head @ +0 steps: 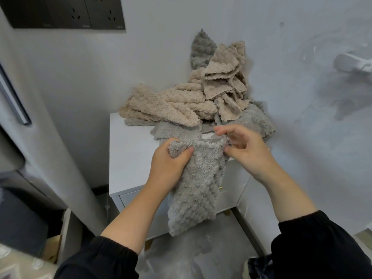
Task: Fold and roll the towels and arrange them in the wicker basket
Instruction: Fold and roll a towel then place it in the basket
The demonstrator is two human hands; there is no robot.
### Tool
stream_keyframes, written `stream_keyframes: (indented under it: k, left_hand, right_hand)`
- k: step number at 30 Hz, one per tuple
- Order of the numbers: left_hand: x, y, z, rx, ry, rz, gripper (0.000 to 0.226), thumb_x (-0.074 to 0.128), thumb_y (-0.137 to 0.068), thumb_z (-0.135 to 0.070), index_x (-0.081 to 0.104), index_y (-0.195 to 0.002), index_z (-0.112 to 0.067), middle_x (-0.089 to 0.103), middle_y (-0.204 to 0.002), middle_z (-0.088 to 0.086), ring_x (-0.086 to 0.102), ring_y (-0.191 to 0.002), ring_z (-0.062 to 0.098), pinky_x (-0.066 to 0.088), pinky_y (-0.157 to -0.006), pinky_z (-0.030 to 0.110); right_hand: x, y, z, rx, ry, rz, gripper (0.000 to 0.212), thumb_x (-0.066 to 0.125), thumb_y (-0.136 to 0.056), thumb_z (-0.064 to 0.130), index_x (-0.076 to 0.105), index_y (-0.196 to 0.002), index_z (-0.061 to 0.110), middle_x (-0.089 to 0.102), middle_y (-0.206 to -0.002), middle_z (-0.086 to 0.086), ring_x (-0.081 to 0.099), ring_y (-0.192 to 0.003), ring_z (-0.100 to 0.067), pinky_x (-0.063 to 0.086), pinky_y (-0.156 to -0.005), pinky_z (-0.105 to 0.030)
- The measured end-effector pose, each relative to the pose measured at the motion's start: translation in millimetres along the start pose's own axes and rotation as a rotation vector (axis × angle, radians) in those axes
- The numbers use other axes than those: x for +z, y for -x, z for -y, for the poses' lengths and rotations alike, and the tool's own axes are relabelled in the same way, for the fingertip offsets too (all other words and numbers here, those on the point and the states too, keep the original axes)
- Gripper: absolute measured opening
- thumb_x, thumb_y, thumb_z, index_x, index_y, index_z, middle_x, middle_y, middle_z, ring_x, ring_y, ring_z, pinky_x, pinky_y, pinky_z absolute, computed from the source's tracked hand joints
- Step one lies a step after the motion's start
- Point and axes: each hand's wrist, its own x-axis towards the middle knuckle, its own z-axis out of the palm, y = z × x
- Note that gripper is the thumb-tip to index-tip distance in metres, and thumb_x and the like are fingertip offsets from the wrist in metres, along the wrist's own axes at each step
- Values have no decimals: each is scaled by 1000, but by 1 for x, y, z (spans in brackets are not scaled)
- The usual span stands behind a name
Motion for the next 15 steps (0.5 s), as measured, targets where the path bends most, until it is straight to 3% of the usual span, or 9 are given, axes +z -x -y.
stream_keyframes:
  k: [2, 4, 9, 12, 15]
  left_hand:
    - [-1, -1, 0, 1, 9, -4, 7, 69, -85, -18, 63, -83, -19, 69, -82, -5, 65, -81, 11, 52, -75, 30]
    - [-2, -1, 0, 9, 15, -6, 11, 69, -85, -16, 61, -80, -21, 67, -76, -10, 63, -74, 6, 50, -70, 23]
    - [-4, -2, -1, 20, 10, -27, 11, 70, -85, -14, 62, -80, -19, 67, -77, -11, 62, -74, 4, 49, -71, 22]
    - [-4, -3, -1, 19, 17, -34, 14, 71, -84, -12, 62, -80, -22, 68, -76, -14, 63, -75, 1, 49, -72, 20]
    - [-4, -4, -1, 15, 0, -38, 14, 72, -83, -13, 61, -79, -22, 67, -76, -12, 63, -75, 6, 49, -72, 23]
  right_hand:
    - [-2, 0, -1, 18, 18, 42, 36, 60, -82, -14, 67, -92, 20, 62, -123, 6, 55, -118, -6, 48, -93, -31]
    - [-3, -1, -2, 55, 28, 62, 27, 66, -81, -8, 67, -88, 19, 64, -120, 5, 59, -113, -10, 49, -92, -36]
    - [-3, -5, -5, 120, 38, -37, 18, 74, -78, 3, 61, -73, 16, 68, -108, -1, 58, -81, -33, 50, -85, -49]
    - [-4, -6, -5, 159, 33, -73, 17, 75, -76, 6, 61, -72, 14, 69, -94, -6, 55, -78, -24, 51, -78, -43]
    - [-4, -5, -4, 181, 74, -92, 14, 76, -77, 13, 62, -74, 12, 64, -71, -10, 55, -64, -14, 44, -62, -22]
